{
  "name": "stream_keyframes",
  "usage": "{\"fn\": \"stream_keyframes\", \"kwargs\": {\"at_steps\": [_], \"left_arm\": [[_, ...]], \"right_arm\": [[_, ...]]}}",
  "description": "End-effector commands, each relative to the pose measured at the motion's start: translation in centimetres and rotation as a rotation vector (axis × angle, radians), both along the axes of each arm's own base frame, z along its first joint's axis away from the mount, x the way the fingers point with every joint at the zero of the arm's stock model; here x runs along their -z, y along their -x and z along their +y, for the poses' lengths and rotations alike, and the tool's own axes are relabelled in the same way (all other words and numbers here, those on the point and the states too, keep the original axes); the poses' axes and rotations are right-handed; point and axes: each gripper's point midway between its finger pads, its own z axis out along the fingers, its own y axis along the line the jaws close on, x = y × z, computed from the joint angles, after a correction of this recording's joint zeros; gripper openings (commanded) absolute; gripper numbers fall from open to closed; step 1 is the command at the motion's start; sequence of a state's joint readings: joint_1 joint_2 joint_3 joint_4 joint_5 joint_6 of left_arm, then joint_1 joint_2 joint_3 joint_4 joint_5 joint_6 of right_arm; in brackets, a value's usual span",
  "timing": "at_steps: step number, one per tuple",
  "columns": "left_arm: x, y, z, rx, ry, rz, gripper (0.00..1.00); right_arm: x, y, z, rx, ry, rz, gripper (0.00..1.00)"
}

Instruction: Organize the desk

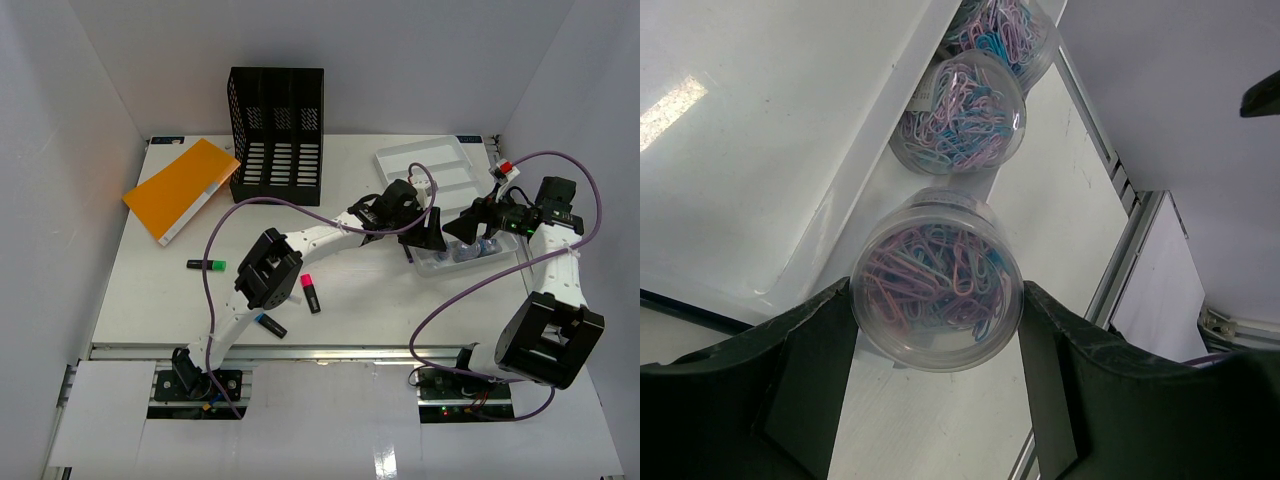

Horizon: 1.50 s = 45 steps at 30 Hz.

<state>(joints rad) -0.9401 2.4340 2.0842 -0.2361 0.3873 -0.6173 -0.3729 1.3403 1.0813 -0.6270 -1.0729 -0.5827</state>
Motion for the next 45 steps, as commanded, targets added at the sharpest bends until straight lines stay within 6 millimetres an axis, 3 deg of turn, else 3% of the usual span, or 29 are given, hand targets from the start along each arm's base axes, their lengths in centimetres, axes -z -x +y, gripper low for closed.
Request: {"fn": "stream_keyframes", "kwargs": {"at_steps": [1, 19, 26, 28, 29, 30, 32, 33, 35, 37, 40, 42, 44, 45], "left_arm": [[-2.4, -0.2, -0.6, 0.004, 0.038, -0.043, 0.71], [-2.5, 0.1, -0.6, 0.018, 0.040, -0.044, 0.78], [-4.7, -0.2, 0.6, 0.016, 0.037, -0.131, 0.78], [-5.7, -0.2, 1.4, 0.013, 0.035, -0.152, 0.78], [-5.1, -0.2, 2.1, 0.012, 0.019, -0.151, 0.78], [-6.5, -0.2, 2.7, 0.005, 0.035, -0.171, 0.78], [-5.6, -0.3, 4.2, -0.008, 0.008, -0.174, 0.78], [-6.5, -0.3, 4.9, -0.017, 0.015, -0.191, 0.78], [-5.8, 0.0, 6.9, -0.030, -0.014, -0.189, 0.78], [-7.3, 0.1, 8.2, -0.039, 0.001, -0.215, 0.78], [-6.7, 0.9, 10.2, -0.031, -0.027, -0.220, 0.78], [-7.2, 1.3, 12.0, -0.039, -0.041, -0.242, 0.78], [-9.4, 1.6, 14.3, -0.062, -0.028, -0.286, 0.78], [-8.7, 1.6, 15.7, -0.073, -0.052, -0.284, 0.78]], "right_arm": [[-0.7, 0.0, -0.1, -0.001, -0.004, -0.028, 0.90], [-0.6, -0.1, -0.2, 0.003, -0.004, -0.022, 0.90], [-0.7, 0.0, -0.2, 0.003, -0.003, -0.027, 0.90], [-0.7, 0.0, -0.2, 0.004, -0.002, -0.028, 0.90], [-0.7, 0.0, -0.2, 0.004, -0.001, -0.030, 0.90], [-0.7, 0.0, -0.2, 0.005, 0.001, -0.031, 0.90], [-0.7, 0.0, -0.4, 0.009, 0.003, -0.031, 0.90], [-0.7, 0.0, -0.4, 0.009, 0.003, -0.031, 0.90], [-0.7, -0.1, -0.4, 0.010, 0.002, -0.030, 0.90], [-0.6, -0.1, -0.5, 0.012, 0.005, -0.029, 0.90], [-0.2, -0.2, -0.6, 0.013, 0.011, -0.027, 0.90], [0.2, -0.1, -0.6, 0.010, 0.004, -0.020, 0.90], [0.7, -0.2, -0.3, 0.003, -0.002, -0.006, 0.90], [0.9, -0.2, -0.2, -0.004, 0.005, -0.003, 0.90]]}}
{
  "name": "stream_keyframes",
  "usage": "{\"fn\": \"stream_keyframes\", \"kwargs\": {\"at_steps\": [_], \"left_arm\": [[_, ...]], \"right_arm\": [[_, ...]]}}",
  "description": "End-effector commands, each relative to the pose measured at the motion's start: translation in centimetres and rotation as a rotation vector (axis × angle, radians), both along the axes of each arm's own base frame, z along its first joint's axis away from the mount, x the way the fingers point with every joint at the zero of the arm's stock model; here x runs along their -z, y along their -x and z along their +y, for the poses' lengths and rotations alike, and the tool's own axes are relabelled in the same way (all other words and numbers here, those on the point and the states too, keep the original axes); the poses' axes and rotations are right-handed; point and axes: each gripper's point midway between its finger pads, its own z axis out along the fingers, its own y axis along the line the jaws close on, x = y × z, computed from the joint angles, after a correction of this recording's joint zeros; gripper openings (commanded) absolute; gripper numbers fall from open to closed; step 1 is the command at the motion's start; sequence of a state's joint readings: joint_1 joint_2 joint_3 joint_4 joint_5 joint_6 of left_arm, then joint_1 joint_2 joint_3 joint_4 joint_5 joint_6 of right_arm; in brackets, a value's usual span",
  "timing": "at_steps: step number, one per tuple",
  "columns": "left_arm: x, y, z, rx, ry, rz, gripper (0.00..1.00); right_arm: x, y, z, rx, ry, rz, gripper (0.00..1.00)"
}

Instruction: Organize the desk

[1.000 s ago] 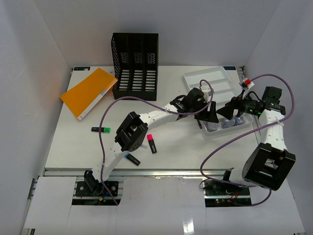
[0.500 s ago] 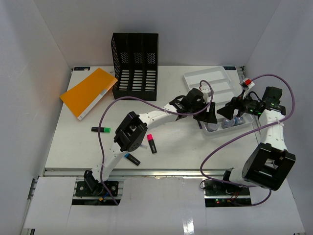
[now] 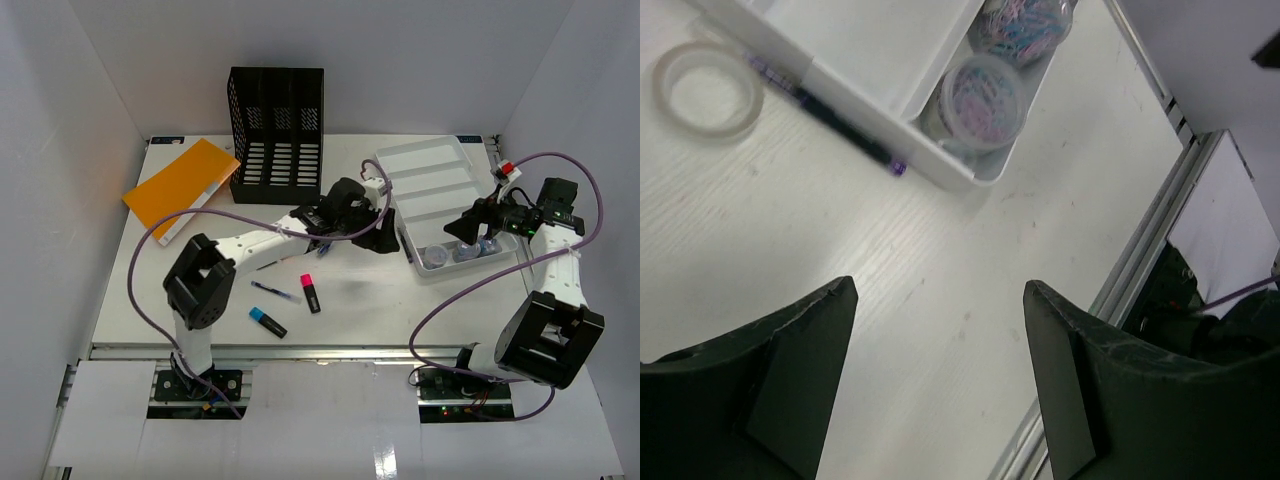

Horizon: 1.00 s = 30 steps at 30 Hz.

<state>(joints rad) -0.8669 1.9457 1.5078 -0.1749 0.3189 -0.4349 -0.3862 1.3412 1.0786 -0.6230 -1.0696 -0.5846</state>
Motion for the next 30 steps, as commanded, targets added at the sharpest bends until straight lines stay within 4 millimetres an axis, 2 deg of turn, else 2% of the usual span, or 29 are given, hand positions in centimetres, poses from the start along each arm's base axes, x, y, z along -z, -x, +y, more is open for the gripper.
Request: {"fn": "stream_keyframes", "kwargs": {"at_steps": [1, 3, 5, 9, 11, 12, 13, 15, 16, 19, 20, 22, 26, 30], "left_arm": [[-4.5, 0.4, 5.5, -0.029, 0.019, -0.126, 0.78], [-6.9, 0.8, 8.5, -0.047, 0.046, -0.169, 0.78], [-6.0, 0.6, 12.6, -0.094, 0.017, -0.178, 0.78], [-7.0, 0.9, 19.8, -0.217, -0.001, -0.256, 0.78], [-7.2, 1.3, 22.7, -0.289, -0.029, -0.302, 0.78], [-8.2, 1.7, 23.0, -0.288, -0.018, -0.331, 0.78], [-7.5, 1.7, 24.6, -0.334, -0.059, -0.359, 0.78], [-7.9, 1.9, 26.9, -0.396, -0.097, -0.448, 0.78], [-7.4, 2.2, 27.7, -0.418, -0.112, -0.463, 0.79], [-8.8, 3.1, 29.6, -0.489, -0.083, -0.541, 0.82], [-8.5, 3.1, 30.2, -0.518, -0.092, -0.551, 0.83], [-8.9, 3.5, 31.2, -0.555, -0.087, -0.582, 0.84], [-10.0, 3.8, 32.0, -0.589, -0.075, -0.619, 0.84], [-10.1, 4.0, 31.9, -0.579, -0.067, -0.626, 0.84]], "right_arm": [[0.9, 0.0, 0.7, -0.030, 0.019, 0.002, 0.90], [1.6, 0.2, 1.9, -0.068, 0.090, 0.003, 0.90], [2.3, 0.5, 3.9, -0.115, 0.180, -0.010, 0.90], [4.0, 0.7, 7.8, -0.156, 0.369, -0.002, 0.90], [4.4, 0.5, 10.3, -0.180, 0.457, -0.008, 0.90], [5.0, 0.5, 10.4, -0.173, 0.450, 0.025, 0.90], [5.0, 0.3, 11.8, -0.177, 0.508, 0.026, 0.90], [6.0, 0.2, 14.1, -0.188, 0.565, 0.070, 0.90], [6.0, -0.5, 14.2, -0.156, 0.604, 0.072, 0.90], [8.2, -1.5, 15.1, -0.072, 0.742, 0.104, 0.90], [8.9, -2.5, 13.9, 0.029, 0.828, 0.104, 0.90], [9.4, -3.2, 13.4, 0.121, 0.950, 0.075, 0.91], [10.2, -3.5, 13.1, 0.181, 0.995, 0.078, 1.00], [11.3, -3.0, 12.7, 0.179, 1.018, 0.101, 0.91]]}}
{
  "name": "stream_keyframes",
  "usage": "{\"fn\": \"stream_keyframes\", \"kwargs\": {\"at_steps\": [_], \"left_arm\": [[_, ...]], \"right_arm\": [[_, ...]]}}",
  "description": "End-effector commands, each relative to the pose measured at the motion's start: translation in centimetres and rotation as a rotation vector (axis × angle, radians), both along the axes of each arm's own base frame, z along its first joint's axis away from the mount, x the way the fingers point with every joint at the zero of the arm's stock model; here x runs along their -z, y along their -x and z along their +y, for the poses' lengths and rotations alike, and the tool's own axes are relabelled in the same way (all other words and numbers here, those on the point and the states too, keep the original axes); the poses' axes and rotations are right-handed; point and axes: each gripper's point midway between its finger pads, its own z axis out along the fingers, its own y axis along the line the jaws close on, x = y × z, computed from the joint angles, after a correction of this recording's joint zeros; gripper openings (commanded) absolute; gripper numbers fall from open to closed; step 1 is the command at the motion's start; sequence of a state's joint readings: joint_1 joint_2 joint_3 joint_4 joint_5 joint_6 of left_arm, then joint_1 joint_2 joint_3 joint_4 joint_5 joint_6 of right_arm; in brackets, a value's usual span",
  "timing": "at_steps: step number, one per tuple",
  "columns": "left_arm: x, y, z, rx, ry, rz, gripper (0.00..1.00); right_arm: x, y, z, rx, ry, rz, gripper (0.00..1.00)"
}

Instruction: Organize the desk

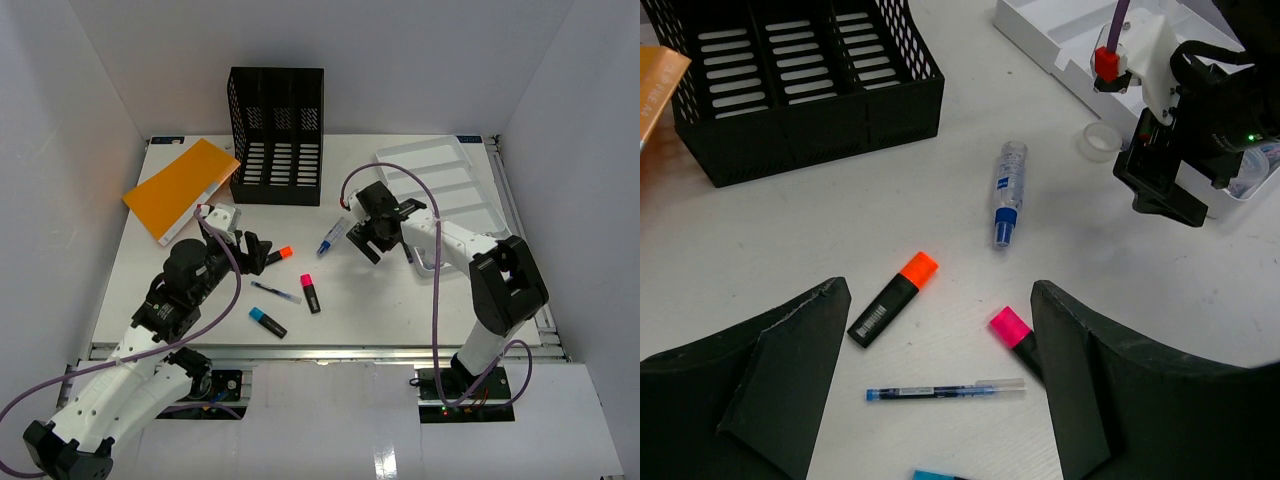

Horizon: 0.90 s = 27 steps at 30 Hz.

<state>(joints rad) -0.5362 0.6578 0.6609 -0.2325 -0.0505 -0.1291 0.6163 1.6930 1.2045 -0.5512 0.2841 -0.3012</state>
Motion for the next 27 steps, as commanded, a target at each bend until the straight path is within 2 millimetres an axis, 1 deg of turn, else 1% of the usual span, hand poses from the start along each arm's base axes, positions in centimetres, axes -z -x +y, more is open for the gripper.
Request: {"fn": "stream_keyframes", "kwargs": {"at_steps": [1, 2, 4, 7, 8, 9, 10, 15, 22, 27], "left_arm": [[-0.3, -0.2, 0.6, -0.028, -0.012, -0.026, 0.84], [-0.4, -0.2, 0.5, -0.022, -0.012, -0.028, 0.84], [-0.5, -0.1, 0.5, -0.021, -0.009, -0.029, 0.84], [-0.5, -0.1, 0.5, -0.018, -0.010, -0.032, 0.84], [-0.4, -0.1, 0.5, -0.020, -0.011, -0.031, 0.84], [-0.4, -0.1, 0.5, -0.020, -0.010, -0.030, 0.84], [-0.4, -0.2, 0.5, -0.021, -0.011, -0.028, 0.84], [-0.3, -0.2, 0.6, -0.023, -0.012, -0.028, 0.84], [-0.2, -0.2, 0.5, -0.020, -0.013, -0.025, 0.84], [-0.2, -0.2, 0.5, -0.018, -0.014, -0.025, 0.84]], "right_arm": [[-1.2, -1.5, -1.6, 0.109, 0.047, -0.096, 0.89], [-1.0, -1.3, -1.7, 0.109, 0.050, -0.090, 0.86], [-0.6, -1.1, -1.8, 0.107, 0.050, -0.080, 0.83], [0.0, -0.6, -1.4, 0.102, 0.028, -0.049, 0.76], [0.1, -0.6, -1.4, 0.102, 0.029, -0.047, 0.76], [0.4, -0.3, -1.2, 0.096, 0.018, -0.031, 0.71], [0.6, -0.3, -1.1, 0.094, 0.015, -0.023, 0.69], [1.7, 0.0, -1.2, 0.102, 0.008, 0.014, 0.65], [3.2, 0.0, -2.0, 0.147, -0.005, 0.067, 0.63], [3.6, -0.2, -2.5, 0.169, -0.002, 0.075, 0.63]]}}
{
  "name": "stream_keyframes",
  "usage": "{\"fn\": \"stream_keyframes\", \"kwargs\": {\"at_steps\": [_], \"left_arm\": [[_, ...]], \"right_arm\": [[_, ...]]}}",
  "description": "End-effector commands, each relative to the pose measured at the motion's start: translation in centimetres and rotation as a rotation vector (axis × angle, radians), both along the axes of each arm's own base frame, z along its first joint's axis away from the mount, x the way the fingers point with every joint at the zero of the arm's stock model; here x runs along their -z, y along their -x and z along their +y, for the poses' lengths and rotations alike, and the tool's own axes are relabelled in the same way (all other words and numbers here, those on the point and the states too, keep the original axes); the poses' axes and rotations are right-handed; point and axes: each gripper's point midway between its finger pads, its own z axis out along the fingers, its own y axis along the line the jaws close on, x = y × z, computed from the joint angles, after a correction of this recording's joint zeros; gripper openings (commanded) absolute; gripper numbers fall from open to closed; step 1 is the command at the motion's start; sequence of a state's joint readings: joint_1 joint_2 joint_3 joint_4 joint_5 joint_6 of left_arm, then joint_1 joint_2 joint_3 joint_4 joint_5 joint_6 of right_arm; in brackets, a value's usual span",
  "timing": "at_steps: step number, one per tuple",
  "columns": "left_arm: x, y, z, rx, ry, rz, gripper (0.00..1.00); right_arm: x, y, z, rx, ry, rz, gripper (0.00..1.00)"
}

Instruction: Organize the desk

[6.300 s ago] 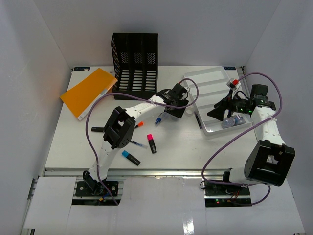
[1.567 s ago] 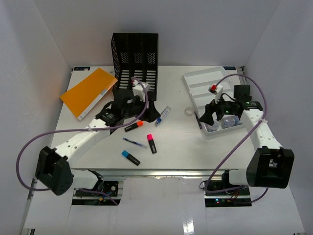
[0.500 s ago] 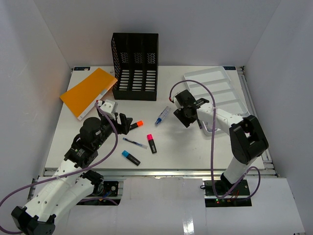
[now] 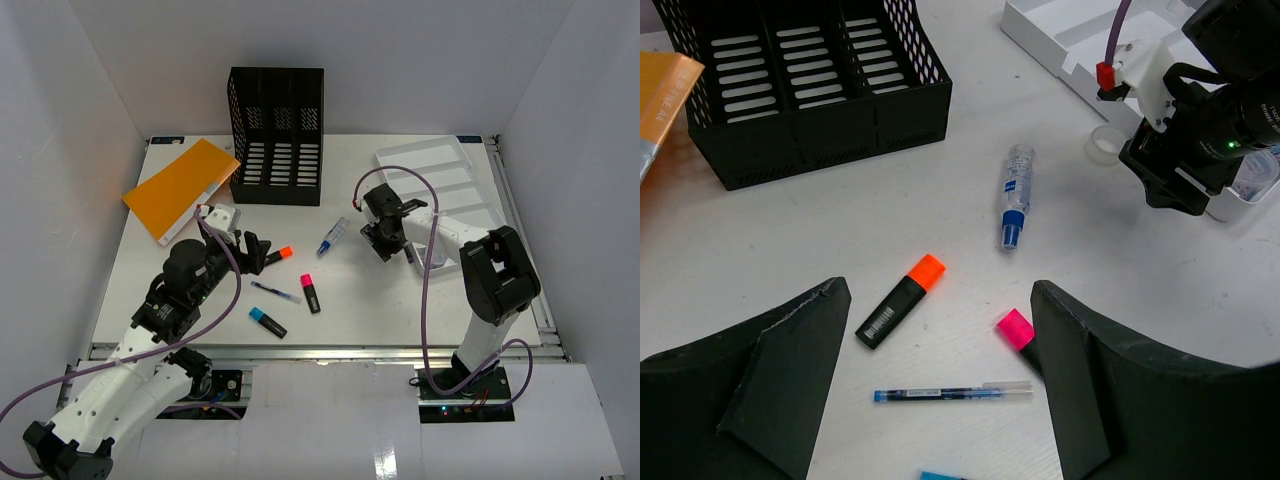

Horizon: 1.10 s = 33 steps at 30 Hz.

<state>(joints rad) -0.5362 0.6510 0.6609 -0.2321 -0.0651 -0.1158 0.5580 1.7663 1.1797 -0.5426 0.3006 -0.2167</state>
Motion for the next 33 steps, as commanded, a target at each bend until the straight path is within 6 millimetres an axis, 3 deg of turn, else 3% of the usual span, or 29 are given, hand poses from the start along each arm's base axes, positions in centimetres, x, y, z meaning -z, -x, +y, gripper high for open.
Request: {"fn": "stream_keyframes", "kwargs": {"at_steps": [1, 15, 33], "left_arm": [[0.0, -0.1, 0.2, -0.006, -0.003, -0.012, 0.84], [0.1, -0.1, 0.1, -0.003, -0.004, -0.010, 0.84], [0.2, -0.2, 0.0, -0.002, -0.005, -0.009, 0.84]], "right_arm": [[0.3, -0.2, -0.2, 0.036, -0.024, 0.003, 0.63], [1.6, -1.2, -3.5, 0.142, 0.026, 0.017, 0.62], [3.7, -0.2, -2.2, 0.160, -0.081, 0.146, 0.61]]}}
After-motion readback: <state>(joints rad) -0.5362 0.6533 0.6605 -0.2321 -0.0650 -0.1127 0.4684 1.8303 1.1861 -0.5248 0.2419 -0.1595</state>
